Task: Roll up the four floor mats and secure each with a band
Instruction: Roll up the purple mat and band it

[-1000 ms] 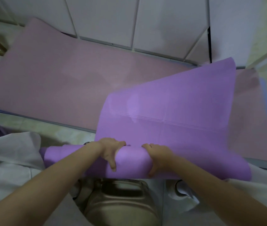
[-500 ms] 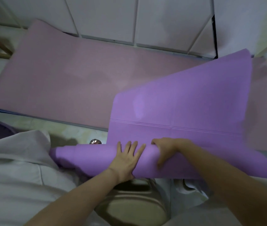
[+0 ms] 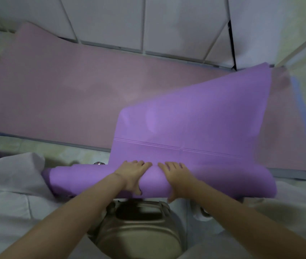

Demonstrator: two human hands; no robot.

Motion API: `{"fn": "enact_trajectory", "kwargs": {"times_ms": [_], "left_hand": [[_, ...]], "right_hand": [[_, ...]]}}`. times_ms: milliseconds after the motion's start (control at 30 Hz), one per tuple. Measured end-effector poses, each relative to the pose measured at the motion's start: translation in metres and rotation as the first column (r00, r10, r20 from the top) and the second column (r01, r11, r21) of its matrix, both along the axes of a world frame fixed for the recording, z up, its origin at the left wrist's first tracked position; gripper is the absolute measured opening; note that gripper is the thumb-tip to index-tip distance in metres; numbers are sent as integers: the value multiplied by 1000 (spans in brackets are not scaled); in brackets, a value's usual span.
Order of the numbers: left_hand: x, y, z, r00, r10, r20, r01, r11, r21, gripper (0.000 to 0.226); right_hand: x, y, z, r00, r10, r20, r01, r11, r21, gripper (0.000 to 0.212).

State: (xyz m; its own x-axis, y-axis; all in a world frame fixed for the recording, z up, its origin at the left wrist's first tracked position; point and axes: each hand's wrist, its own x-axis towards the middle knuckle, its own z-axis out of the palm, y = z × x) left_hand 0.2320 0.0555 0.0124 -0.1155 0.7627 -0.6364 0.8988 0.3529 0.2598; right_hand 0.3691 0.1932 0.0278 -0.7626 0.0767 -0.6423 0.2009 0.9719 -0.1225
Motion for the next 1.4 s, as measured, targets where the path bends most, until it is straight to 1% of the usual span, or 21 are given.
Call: {"fn": "enact_trajectory", "kwargs": {"times_ms": [33,67,133,167,200,267,333,400,500,633,700,800,867,1000,1067,1167,1233,1300,1400], "left_hand": [[-4,3,2,1000,-8,19,9,1000,-9,98],[-7,7,4,999,-19,38,20,1000,-19,97],[-9,13,8,997,-38,65,42,997,-59,98],[-8,16,10,997,-49,66,55,994,-91,99],[-6,19,11,997,-64,53,71,989,-126,100],[-2,22,13,996,-87,4,86,983,-163,101],[2,21,15,996,-75,-45,69,990,-122,99],[9,14,18,993,-54,-103,51,998,-33,99],[23,4,20,980,-23,-197,36,997,61,110],[33,-3,18,959,-99,-265,135,984,119,117],[35,-5,14,958,-99,-271,148,975,168,117],[30,-3,12,980,-63,-190,101,975,197,106],[24,0,13,983,-64,-173,100,974,203,101],[11,2,16,988,-81,-133,105,977,184,95],[5,5,18,995,-67,-78,79,982,169,92],[-5,12,21,998,-53,21,50,993,109,93],[-12,17,22,995,-40,90,35,998,58,95],[-17,20,21,987,-24,159,22,1000,19,97],[-16,19,20,978,-20,207,24,1000,-15,100]], "right_hand": [[5,-3,-5,999,-2,-36,4,999,38,121],[7,-3,-7,998,-25,-61,27,999,32,120],[10,2,-13,989,-90,-116,85,995,-43,107],[9,5,-11,990,-114,-84,108,992,-71,98],[6,6,-8,993,-98,-59,95,993,-63,91],[1,9,-6,995,-83,-49,80,996,-49,83],[-10,14,-2,993,-118,21,119,990,-72,85],[-20,22,4,981,-157,112,170,979,-116,90],[-32,35,13,963,-178,202,211,966,-151,91],[-42,40,21,942,-145,304,211,957,-198,87],[-42,40,21,933,-134,334,210,957,-202,86],[-43,38,23,916,-135,378,233,946,-227,83],[-43,36,24,911,-142,386,252,935,-251,82],[-40,35,23,920,-196,338,293,919,-264,88],[-33,31,22,941,-196,275,266,933,-243,92],[-14,22,18,988,-134,78,143,982,-120,99],[-3,18,14,995,-91,-41,89,994,-55,101],[5,17,10,991,-93,-101,89,995,-50,99],[3,17,11,985,-138,-102,131,989,-67,89]]}}
